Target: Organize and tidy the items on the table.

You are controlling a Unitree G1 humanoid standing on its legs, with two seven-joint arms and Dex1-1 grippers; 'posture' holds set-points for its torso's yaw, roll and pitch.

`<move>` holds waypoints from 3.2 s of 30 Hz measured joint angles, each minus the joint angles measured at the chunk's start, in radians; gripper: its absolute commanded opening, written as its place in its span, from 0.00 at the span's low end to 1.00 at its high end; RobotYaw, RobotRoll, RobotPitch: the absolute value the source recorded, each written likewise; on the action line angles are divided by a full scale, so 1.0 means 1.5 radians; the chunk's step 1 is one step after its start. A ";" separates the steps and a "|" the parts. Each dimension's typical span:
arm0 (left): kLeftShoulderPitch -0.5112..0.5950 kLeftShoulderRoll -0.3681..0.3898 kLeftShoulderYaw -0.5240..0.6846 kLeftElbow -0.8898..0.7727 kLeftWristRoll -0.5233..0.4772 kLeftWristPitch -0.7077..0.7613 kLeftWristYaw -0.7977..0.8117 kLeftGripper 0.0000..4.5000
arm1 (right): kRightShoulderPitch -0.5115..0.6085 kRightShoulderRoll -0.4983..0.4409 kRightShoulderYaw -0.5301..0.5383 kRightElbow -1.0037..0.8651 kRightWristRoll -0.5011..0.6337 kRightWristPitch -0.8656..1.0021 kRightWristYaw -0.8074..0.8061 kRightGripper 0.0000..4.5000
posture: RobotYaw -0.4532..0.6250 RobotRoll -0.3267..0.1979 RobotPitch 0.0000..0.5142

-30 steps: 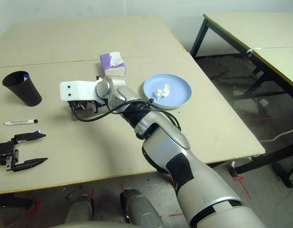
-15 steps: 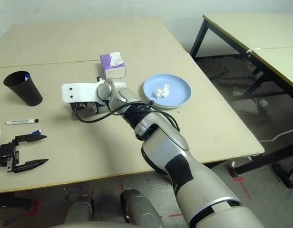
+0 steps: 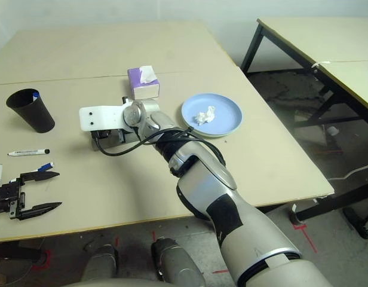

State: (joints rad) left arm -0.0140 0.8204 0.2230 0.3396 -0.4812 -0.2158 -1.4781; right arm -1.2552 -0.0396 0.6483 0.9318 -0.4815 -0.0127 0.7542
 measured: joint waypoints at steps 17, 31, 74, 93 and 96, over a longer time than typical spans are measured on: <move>0.025 -0.002 0.000 -0.042 0.000 0.018 0.015 1.00 | 0.007 0.003 -0.004 0.025 -0.018 -0.015 0.015 0.04 | 0.37 0.62 0.28; 0.021 -0.008 -0.002 -0.021 0.008 0.013 0.009 1.00 | 0.002 0.000 -0.029 -0.003 -0.017 0.029 0.056 0.89 | 0.36 0.62 0.28; -0.029 -0.004 0.030 0.086 0.022 -0.017 0.001 1.00 | 0.716 -0.203 -0.535 -0.743 0.517 0.141 0.188 0.99 | 0.37 0.62 0.28; -0.020 -0.007 0.033 0.048 0.009 0.001 0.019 1.00 | 0.830 -0.312 -0.506 -0.589 0.564 -0.121 0.320 0.99 | 0.37 0.62 0.29; -0.020 -0.011 0.033 0.046 0.007 0.009 0.030 1.00 | 0.824 -0.316 -0.506 -0.585 0.581 -0.120 0.318 0.99 | 0.37 0.62 0.29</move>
State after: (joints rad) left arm -0.0443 0.8031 0.2731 0.4085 -0.4714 -0.2023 -1.4336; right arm -0.0196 -0.5136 -0.1111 0.0544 0.3901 -0.1933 1.2310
